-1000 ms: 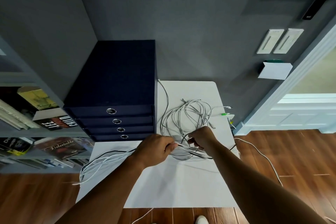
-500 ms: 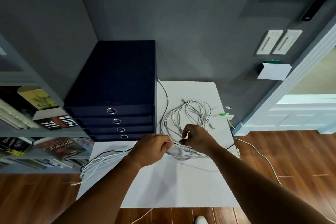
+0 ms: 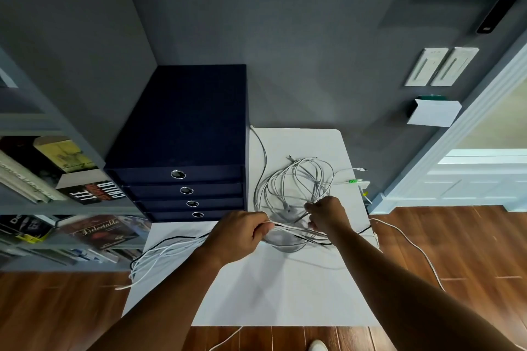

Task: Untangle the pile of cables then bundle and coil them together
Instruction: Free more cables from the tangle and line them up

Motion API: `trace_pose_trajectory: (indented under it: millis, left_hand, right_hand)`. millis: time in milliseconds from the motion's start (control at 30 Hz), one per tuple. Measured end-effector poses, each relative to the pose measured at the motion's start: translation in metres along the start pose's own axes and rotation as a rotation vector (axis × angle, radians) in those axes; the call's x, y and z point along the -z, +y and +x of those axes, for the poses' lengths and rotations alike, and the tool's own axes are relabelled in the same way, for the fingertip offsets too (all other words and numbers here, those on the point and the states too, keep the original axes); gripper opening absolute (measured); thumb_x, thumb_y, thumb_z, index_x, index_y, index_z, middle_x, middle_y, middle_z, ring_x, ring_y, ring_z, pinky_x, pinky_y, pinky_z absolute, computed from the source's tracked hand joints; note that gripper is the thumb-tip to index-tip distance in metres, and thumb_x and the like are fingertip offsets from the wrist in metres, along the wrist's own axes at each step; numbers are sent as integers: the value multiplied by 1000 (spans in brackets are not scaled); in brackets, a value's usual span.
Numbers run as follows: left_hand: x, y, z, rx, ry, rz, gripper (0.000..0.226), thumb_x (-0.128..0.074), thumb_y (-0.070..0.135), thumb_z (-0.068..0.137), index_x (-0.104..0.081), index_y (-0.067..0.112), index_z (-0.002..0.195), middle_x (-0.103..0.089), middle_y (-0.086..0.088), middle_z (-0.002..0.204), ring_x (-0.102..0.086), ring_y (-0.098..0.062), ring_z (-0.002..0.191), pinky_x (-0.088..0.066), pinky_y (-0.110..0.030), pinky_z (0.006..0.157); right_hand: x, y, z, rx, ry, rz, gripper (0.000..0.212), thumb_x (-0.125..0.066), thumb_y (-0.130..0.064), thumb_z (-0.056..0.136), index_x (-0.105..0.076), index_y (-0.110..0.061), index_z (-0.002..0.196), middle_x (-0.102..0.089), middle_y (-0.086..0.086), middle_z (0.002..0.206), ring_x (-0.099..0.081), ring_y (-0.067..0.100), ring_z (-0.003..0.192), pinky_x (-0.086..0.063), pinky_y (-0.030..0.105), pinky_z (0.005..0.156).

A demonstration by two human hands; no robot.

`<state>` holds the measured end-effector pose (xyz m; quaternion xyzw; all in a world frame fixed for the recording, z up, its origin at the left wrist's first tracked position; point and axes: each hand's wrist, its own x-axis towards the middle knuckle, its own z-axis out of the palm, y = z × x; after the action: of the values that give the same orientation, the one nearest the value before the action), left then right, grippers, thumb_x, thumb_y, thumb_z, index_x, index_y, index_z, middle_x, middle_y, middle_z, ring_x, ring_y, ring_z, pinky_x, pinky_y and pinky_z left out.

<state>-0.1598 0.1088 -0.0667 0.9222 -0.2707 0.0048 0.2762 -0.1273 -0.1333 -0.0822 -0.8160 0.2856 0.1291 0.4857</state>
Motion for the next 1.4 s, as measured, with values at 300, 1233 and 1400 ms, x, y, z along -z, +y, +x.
trace_pose_trajectory:
  millis: [300, 1233, 1400]
  left_hand:
    - [-10, 0, -6, -40, -70, 40, 42, -36, 54, 99, -56, 24, 78, -60, 4, 67, -49, -16, 58, -37, -29, 54]
    - [-16, 5, -9, 110, -230, 136, 34, -40, 52, 103, -53, 28, 82, -64, 6, 79, -52, -13, 72, -36, -28, 64]
    - [-18, 3, -13, 83, -238, 183, 36, -38, 51, 104, -62, 27, 92, -69, 3, 87, -60, -17, 79, -36, -28, 66]
  right_hand:
    - [11, -58, -24, -12, -212, 364, 19, -51, 18, 79, -53, -1, 75, -68, 30, 78, -49, 23, 48, -29, 25, 49]
    - [10, -85, -28, 167, -336, 458, 7, -51, 6, 94, -54, 1, 92, -72, 14, 112, -55, 20, 52, -34, 25, 53]
    - [13, -88, -26, 27, -360, 416, 11, -63, 8, 87, -62, 11, 97, -72, 20, 95, -69, 28, 63, -39, 25, 54]
